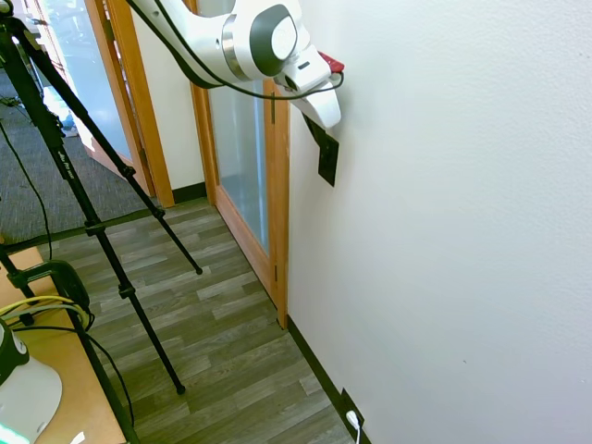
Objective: Turn on the light
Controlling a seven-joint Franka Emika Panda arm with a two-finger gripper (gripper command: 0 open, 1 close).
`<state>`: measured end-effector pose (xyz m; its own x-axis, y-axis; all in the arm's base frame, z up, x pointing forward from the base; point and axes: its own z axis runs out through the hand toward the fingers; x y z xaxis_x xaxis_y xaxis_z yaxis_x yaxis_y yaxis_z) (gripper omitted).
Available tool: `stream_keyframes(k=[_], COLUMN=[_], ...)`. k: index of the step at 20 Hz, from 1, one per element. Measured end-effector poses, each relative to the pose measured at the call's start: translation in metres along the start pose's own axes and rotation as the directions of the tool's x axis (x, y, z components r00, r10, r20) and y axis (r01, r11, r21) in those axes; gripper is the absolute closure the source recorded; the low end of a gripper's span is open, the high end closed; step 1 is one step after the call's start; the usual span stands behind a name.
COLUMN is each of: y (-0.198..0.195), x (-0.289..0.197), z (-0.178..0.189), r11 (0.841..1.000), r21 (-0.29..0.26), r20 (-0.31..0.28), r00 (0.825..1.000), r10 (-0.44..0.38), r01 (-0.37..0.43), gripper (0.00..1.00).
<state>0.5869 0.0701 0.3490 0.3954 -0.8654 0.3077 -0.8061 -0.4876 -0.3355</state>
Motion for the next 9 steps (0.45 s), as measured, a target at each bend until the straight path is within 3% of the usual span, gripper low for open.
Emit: stream_keyframes(k=[9], y=[0.03], x=[-0.004], z=[-0.065], r11=[0.997], r21=[0.056], r20=[-0.035], r00=[0.998], r10=[0.049], r01=[-0.047], gripper=[1.0])
